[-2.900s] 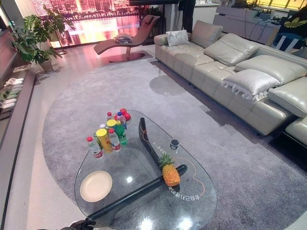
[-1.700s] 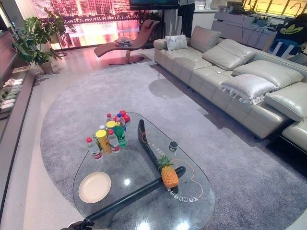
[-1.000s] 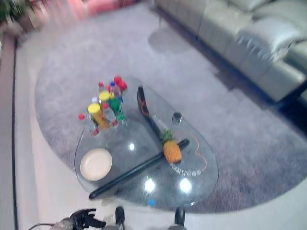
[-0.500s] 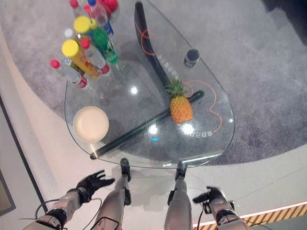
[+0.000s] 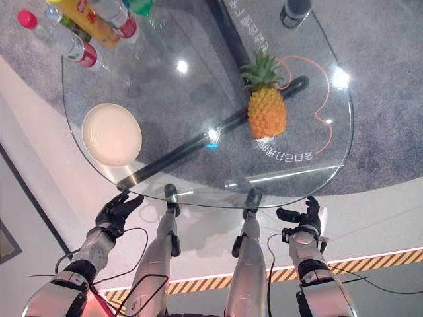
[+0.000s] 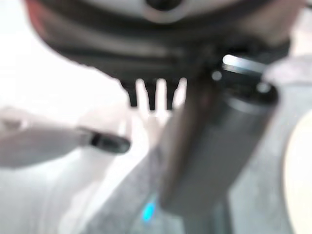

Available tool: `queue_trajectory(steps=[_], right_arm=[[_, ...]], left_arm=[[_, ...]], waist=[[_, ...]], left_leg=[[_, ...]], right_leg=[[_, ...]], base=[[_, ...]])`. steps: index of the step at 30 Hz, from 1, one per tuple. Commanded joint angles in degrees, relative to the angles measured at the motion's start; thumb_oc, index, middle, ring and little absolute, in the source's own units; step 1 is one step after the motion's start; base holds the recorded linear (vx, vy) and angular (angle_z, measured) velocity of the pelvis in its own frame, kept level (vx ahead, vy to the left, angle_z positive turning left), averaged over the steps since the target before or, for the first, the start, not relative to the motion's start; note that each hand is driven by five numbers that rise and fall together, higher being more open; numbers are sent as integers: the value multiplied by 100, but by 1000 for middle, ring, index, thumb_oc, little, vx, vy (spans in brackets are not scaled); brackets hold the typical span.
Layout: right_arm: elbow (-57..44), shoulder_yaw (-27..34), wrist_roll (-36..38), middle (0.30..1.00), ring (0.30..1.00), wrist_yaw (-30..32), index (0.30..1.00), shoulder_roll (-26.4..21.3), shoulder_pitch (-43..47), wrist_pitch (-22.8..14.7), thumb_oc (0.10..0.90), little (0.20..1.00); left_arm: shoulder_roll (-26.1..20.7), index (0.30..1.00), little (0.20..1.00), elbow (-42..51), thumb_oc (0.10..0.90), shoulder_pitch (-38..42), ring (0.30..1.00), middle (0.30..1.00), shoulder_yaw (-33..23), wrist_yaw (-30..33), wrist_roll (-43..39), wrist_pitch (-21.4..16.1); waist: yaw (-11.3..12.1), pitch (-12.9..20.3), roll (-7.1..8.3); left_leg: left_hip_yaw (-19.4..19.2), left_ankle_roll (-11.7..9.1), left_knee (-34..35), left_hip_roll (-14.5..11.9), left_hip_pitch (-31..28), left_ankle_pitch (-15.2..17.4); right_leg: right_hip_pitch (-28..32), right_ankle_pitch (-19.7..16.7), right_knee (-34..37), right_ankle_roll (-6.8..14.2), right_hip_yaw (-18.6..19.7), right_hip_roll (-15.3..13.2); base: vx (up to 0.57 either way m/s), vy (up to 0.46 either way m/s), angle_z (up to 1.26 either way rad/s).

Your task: Pick up the fruit to the plate

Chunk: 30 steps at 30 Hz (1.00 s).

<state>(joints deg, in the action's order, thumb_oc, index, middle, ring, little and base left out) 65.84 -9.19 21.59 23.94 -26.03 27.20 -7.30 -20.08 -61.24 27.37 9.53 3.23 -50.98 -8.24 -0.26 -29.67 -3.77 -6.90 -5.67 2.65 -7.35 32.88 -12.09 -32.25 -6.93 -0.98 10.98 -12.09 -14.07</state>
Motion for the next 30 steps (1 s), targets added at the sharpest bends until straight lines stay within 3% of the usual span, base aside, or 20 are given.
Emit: queue_trajectory(steps=[1,17,30], right_arm=[[67,113,291,900,900,216,900,-284,-120,-54,800,900],[74,-64,452,900,900,172,900,-474,292,-29,800,900],[-27,-11,639,900,900,472,900,-684,406,-292,800,900]], left_arm=[[-517,900,900,-197,800,178,900,900,-280,200,-176,-230],[-641,900,900,-265,800,357,900,900,-186,317,-161,-181],[-631,900,900,-187,800,213,900,900,-80,216,-68,-210]], waist=[[-16,-13,319],[30,-13,287],[82,-13,219]], left_leg=[[271,-273,-1066,-220,582,606],[471,-230,-1191,-98,940,617],[440,-252,-1129,-148,963,576]], right_leg=[[-885,-159,-874,99,257,-197],[-1297,-266,-949,73,338,-128],[-1409,-274,-1066,104,201,-201]], base=[[-30,-3,1],[-7,-1,0],[4,-3,0]])
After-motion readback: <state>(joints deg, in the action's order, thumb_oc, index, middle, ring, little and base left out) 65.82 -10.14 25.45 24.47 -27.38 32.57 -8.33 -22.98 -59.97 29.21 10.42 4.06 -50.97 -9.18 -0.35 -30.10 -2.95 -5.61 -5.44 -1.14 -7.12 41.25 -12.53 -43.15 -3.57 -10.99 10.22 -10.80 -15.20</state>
